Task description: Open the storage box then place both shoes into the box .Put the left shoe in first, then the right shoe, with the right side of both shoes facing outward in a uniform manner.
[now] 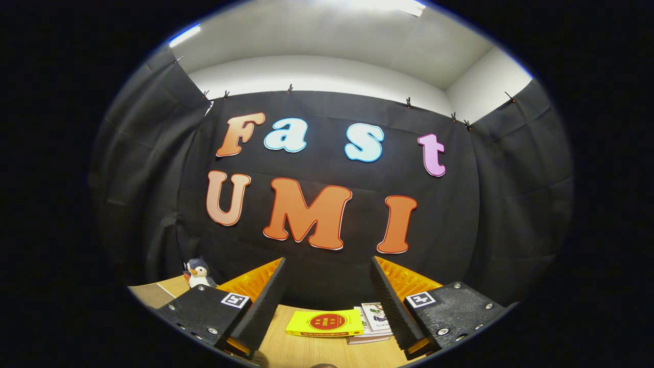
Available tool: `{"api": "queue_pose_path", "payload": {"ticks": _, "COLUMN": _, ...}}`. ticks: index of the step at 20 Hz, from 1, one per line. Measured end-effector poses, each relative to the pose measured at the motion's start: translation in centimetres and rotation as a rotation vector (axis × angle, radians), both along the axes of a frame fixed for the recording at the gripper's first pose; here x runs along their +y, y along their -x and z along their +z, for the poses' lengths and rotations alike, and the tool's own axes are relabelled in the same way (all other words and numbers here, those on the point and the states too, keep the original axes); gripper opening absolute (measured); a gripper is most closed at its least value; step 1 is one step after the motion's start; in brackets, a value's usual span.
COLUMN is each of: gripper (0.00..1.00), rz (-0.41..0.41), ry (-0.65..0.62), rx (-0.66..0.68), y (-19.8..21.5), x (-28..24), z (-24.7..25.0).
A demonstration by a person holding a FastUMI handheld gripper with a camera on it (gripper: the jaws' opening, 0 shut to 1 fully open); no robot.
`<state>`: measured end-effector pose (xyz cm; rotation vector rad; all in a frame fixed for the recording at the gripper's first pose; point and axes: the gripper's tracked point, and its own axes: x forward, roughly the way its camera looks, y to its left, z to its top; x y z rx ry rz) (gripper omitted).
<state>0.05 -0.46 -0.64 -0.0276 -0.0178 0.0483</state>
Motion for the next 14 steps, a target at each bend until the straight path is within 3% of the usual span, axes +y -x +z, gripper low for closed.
{"api": "queue_pose_path", "payload": {"ticks": 7, "gripper": 0.96, "rz": 0.107, "ry": -0.100, "rx": 0.104, "y": 0.3, "x": 2.7, "z": -3.4}}
{"api": "queue_pose_path", "payload": {"ticks": 14, "gripper": 0.96, "rz": 0.310, "ry": -0.190, "rx": 0.273, "y": 2.1, "x": 9.0, "z": -8.7}}
